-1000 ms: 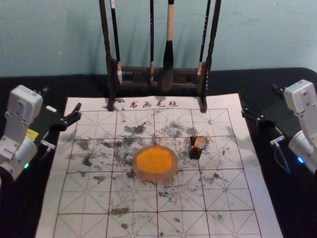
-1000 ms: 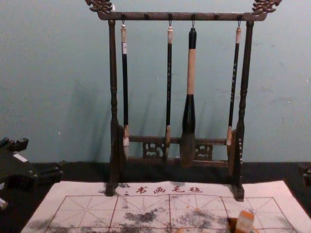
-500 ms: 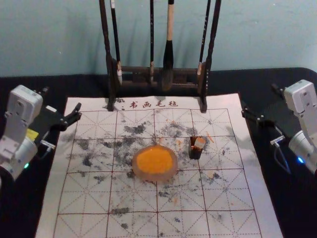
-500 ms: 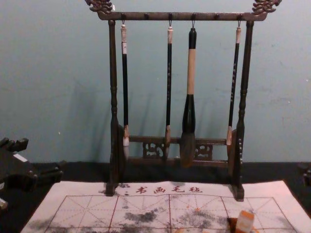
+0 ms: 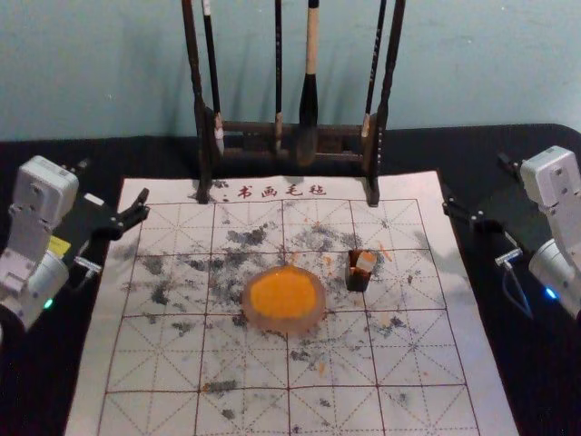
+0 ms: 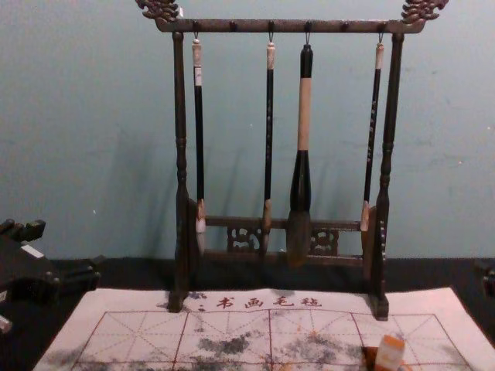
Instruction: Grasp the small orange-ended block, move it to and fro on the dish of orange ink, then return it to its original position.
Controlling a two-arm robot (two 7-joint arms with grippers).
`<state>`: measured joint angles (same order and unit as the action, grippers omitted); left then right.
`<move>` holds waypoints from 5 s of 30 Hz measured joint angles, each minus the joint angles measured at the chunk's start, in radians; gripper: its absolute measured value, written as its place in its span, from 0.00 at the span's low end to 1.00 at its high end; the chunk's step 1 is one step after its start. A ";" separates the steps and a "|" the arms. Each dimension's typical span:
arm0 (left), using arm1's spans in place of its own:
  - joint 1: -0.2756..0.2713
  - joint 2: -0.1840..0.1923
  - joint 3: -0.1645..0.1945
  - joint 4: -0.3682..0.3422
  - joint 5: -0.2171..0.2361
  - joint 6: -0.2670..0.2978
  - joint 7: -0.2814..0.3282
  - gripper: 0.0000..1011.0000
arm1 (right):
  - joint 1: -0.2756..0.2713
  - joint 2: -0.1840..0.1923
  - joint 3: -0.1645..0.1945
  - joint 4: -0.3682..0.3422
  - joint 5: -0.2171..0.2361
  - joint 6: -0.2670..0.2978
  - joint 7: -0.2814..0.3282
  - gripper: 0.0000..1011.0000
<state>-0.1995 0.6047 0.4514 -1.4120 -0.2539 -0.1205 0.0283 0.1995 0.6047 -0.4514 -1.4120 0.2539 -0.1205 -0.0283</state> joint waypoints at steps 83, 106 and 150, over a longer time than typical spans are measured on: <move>0.000 0.000 0.000 0.000 0.000 0.000 0.000 0.99 | 0.056 -0.082 -0.034 0.064 -0.002 0.053 0.607 0.99; 0.000 0.000 0.000 0.000 0.000 0.000 0.000 0.99 | 0.058 -0.089 -0.025 0.069 0.005 0.063 0.613 0.92; 0.000 0.000 0.000 0.000 0.000 0.000 0.000 0.99 | 0.050 -0.089 -0.009 0.022 0.039 0.104 0.615 0.11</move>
<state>-0.1995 0.6047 0.4514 -1.4120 -0.2539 -0.1205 0.0283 0.2492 0.5160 -0.4600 -1.3902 0.2933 -0.0168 0.5872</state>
